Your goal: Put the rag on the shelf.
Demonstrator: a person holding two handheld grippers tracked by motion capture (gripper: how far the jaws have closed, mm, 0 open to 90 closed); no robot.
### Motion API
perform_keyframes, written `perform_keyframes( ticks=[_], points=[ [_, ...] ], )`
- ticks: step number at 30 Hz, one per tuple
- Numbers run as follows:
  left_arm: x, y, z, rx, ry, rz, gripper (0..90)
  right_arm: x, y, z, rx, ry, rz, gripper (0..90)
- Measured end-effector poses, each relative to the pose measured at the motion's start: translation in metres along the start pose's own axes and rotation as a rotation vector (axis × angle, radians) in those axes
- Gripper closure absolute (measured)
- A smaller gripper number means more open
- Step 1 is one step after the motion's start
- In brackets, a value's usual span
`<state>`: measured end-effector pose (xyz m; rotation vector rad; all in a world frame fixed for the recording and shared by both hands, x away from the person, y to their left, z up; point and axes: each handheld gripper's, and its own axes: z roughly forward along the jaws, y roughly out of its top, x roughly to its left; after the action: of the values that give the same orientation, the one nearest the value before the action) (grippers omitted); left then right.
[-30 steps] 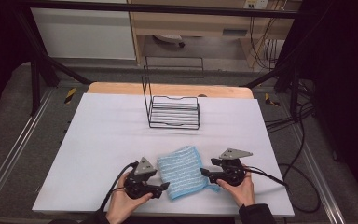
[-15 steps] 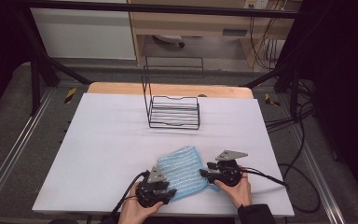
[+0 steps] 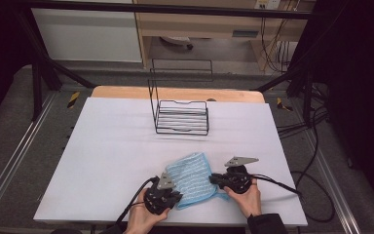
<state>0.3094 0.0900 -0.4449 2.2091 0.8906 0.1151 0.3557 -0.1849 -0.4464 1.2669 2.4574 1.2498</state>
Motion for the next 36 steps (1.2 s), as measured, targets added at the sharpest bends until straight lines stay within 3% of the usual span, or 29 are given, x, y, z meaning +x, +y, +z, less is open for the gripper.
perform_keyframes(
  ticks=[3,7,9,10,13,14,17,21,25,30,34,36],
  points=[
    [0.003,0.001,-0.001,0.002,-0.012,-0.004,86.5,0.001,0.000,-0.002,-0.010,0.009,0.004,77.9],
    [0.008,0.002,-0.006,0.022,-0.004,0.023,86.7,0.002,0.000,-0.003,-0.027,0.020,0.005,72.4],
    [0.012,0.002,-0.010,0.026,-0.001,0.029,86.7,0.003,0.000,-0.004,-0.044,0.021,0.004,66.9],
    [0.014,0.002,-0.012,0.029,-0.001,0.035,86.7,0.003,-0.001,-0.004,-0.060,0.017,-0.003,59.3],
    [0.023,0.001,-0.019,0.029,0.001,0.036,86.7,0.004,-0.001,-0.004,-0.065,0.018,-0.008,52.7],
    [0.026,0.000,-0.021,0.028,0.001,0.038,86.7,0.004,-0.002,-0.003,-0.075,0.013,-0.014,45.5],
    [0.035,-0.004,-0.030,0.027,0.011,0.047,86.6,0.004,-0.002,-0.003,-0.089,0.007,-0.031,37.9],
    [0.045,-0.010,-0.037,0.015,0.007,0.024,86.3,0.003,-0.002,-0.002,-0.103,0.006,-0.038,28.4],
    [0.046,-0.013,-0.036,0.012,-0.003,0.032,84.6,0.003,-0.001,-0.002,-0.108,0.003,-0.044,21.6],
    [0.042,-0.014,-0.036,0.012,0.017,0.062,80.8,0.002,-0.001,-0.002,-0.105,-0.001,-0.039,16.3],
    [0.043,-0.013,-0.042,-0.020,0.032,0.060,76.3,0.001,0.001,-0.002,-0.110,-0.006,-0.040,12.6],
    [0.046,-0.012,-0.046,-0.044,0.051,0.065,69.6,0.000,0.002,-0.003,-0.111,-0.003,-0.041,11.8]
  ],
)
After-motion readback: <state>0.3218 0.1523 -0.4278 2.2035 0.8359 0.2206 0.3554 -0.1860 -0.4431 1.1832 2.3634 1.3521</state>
